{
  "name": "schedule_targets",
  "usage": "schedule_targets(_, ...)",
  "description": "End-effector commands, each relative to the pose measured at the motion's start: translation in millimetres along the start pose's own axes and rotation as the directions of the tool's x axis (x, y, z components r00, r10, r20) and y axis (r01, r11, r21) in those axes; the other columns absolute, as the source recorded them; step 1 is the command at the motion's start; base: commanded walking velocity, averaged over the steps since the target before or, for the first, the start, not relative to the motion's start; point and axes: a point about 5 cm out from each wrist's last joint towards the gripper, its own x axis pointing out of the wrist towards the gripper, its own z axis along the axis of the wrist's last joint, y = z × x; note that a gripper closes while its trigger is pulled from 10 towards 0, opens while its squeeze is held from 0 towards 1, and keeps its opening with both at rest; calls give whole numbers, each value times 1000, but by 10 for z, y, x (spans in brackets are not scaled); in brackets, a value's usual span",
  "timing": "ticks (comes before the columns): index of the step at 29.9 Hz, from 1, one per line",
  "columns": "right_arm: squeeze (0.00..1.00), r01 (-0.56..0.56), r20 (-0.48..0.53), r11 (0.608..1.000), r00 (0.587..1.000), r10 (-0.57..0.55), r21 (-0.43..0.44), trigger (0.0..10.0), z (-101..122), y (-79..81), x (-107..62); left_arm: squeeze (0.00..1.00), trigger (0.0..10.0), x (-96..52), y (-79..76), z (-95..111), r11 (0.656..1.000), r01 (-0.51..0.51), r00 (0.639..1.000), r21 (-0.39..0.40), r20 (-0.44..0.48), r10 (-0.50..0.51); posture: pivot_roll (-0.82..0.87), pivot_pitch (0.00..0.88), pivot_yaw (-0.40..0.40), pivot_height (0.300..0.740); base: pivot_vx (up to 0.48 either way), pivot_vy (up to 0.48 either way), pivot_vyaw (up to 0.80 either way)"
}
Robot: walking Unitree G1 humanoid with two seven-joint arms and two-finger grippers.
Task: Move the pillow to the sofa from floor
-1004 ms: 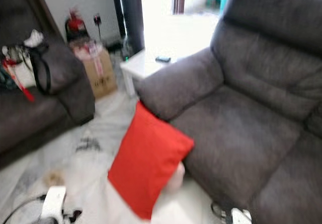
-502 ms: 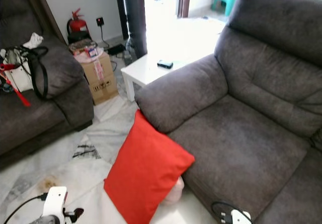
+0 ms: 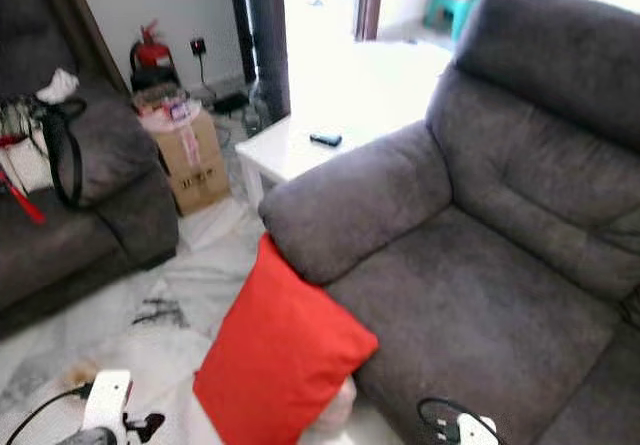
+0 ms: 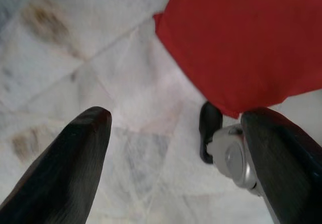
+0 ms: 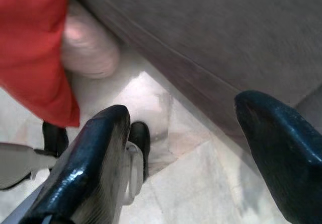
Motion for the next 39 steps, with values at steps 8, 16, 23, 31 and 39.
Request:
schedule_targets(8, 0, 2, 0, 1000, 1000, -2, 0, 10000, -3, 1, 0, 0, 10000, -13, 45, -51, 1000, -9, 1000, 8, -26, 10, 72, 101, -21, 740, 0, 0, 500)
schedule_targets(16, 0, 6, -2, 1000, 1000, -6, 15, 10000, -5, 6, 2, 0, 10000, -12, 48, -46, 1000, -7, 1000, 8, -29, 8, 75, 106, -20, 740, 0, 0, 0)
schedule_targets(23, 0, 5, 1, 1000, 1000, -5, 2, 10000, 5, 11, 5, 0, 10000, -12, 53, -40, 1000, -8, 1000, 8, -28, 8, 74, 106, -18, 740, 0, 0, 0)
schedule_targets(31, 0, 2, 7, 1000, 1000, -2, 12, 10000, 5, 14, 4, 0, 10000, -13, 53, -43, 1000, -7, 1000, 12, -30, 7, 75, 107, -17, 740, 0, 0, 212)
schedule_targets(39, 0, 4, 32, 1000, 999, -4, 29, 10000, 19, 14, 2, 0, 10000, -13, 60, -35, 1000, -22, 1000, 15, -18, 22, 76, 108, -19, 740, 0, 0, 0)
